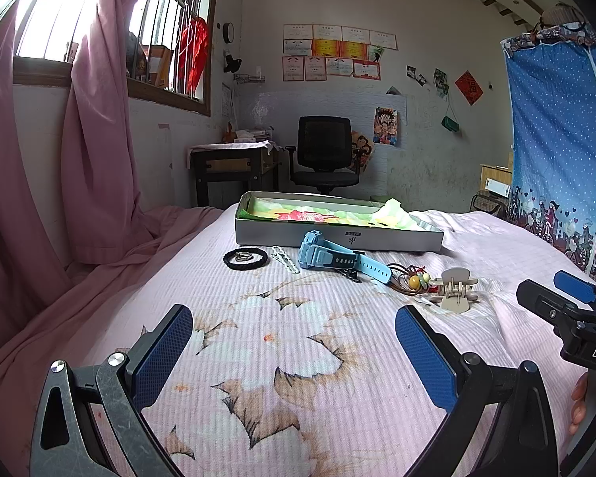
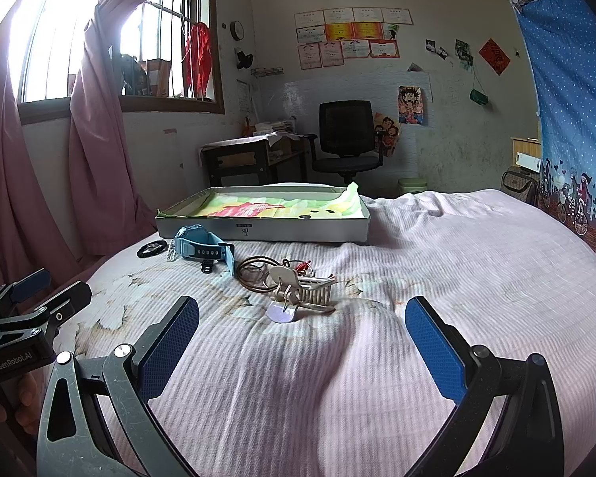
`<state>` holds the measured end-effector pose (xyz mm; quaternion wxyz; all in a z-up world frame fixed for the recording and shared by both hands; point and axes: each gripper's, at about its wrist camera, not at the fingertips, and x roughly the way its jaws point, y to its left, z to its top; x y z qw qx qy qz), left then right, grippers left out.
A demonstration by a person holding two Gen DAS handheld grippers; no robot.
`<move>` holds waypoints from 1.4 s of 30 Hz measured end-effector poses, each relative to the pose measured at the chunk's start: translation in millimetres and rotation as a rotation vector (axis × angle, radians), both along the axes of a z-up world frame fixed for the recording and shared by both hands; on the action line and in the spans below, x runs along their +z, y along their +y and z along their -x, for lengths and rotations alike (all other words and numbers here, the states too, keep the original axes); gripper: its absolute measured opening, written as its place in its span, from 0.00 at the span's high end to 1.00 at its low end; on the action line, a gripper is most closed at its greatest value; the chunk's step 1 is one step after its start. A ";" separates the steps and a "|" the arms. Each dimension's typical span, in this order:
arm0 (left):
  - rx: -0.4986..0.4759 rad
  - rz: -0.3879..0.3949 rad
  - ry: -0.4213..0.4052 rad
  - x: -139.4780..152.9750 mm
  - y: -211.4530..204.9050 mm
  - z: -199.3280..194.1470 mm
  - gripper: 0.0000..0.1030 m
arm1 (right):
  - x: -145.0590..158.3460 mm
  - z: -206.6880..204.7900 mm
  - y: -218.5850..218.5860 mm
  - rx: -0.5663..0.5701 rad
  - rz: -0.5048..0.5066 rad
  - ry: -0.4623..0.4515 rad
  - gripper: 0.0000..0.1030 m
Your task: Organize jewelry
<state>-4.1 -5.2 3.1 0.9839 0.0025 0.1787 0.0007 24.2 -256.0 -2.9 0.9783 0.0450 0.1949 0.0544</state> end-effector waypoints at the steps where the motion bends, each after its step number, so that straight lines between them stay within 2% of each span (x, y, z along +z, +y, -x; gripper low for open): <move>1: 0.000 0.000 0.000 0.2 -0.3 0.2 0.00 | 0.0 -0.1 -0.1 0.000 -0.001 0.000 0.01; 42: -0.002 0.003 0.003 -1.8 0.8 0.0 0.00 | 3.1 0.5 -2.0 -0.006 0.001 -0.004 0.01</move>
